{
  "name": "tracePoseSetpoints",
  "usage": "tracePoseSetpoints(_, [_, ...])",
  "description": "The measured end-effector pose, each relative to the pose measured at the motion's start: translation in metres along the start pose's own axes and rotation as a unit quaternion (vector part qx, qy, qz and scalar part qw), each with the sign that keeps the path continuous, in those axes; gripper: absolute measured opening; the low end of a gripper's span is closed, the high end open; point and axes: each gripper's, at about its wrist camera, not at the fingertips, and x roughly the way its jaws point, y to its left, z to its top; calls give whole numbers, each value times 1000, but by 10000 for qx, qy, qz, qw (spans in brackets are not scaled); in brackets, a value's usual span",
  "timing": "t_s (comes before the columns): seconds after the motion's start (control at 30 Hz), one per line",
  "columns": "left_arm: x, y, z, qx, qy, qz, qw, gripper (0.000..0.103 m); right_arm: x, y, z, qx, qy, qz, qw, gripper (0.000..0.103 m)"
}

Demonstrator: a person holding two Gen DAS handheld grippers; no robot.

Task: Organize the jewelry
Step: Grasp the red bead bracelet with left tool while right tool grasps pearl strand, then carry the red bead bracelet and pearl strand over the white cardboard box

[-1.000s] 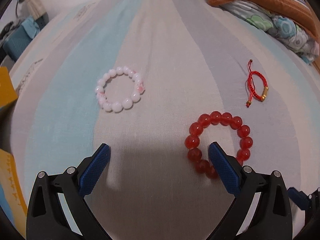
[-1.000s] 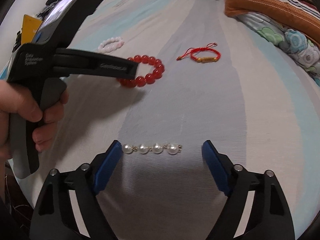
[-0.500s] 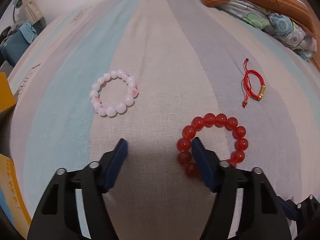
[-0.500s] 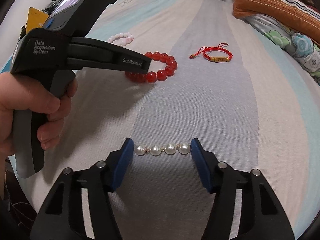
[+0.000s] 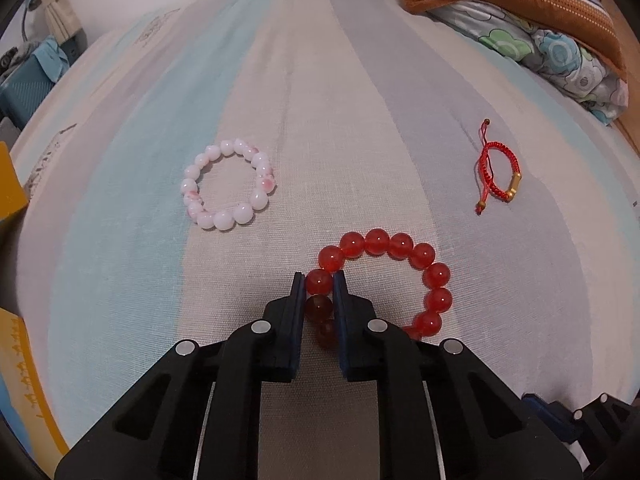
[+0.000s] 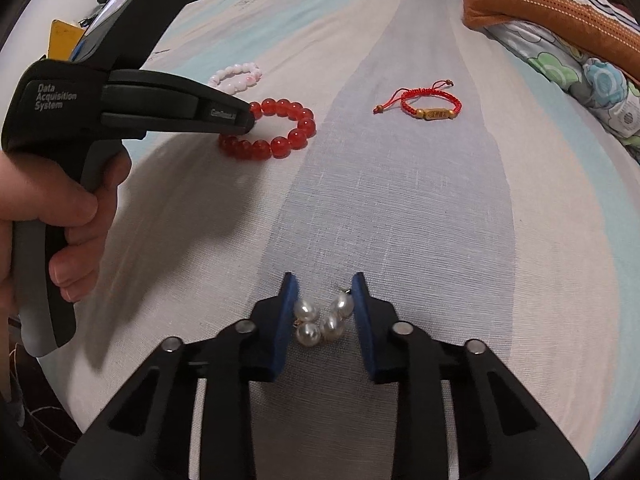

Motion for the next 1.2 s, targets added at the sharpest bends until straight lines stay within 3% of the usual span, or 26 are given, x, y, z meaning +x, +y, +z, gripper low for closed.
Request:
tracePoseSetpoints(0.77, [-11,6,3,-143,-13,-233,9996,13,-9,-6,3,129,-92,64,9999,18])
tracePoseSetpoints(0.83, [-13,6,4,-141,-27,-248,9996,13,-12,-5,3,127,-120,60,9998,12])
tracePoseSetpoints(1.2, [-38,4,6,-123,-223,-383,9989,13,-24,-6,5,183,-302,91,9993,11])
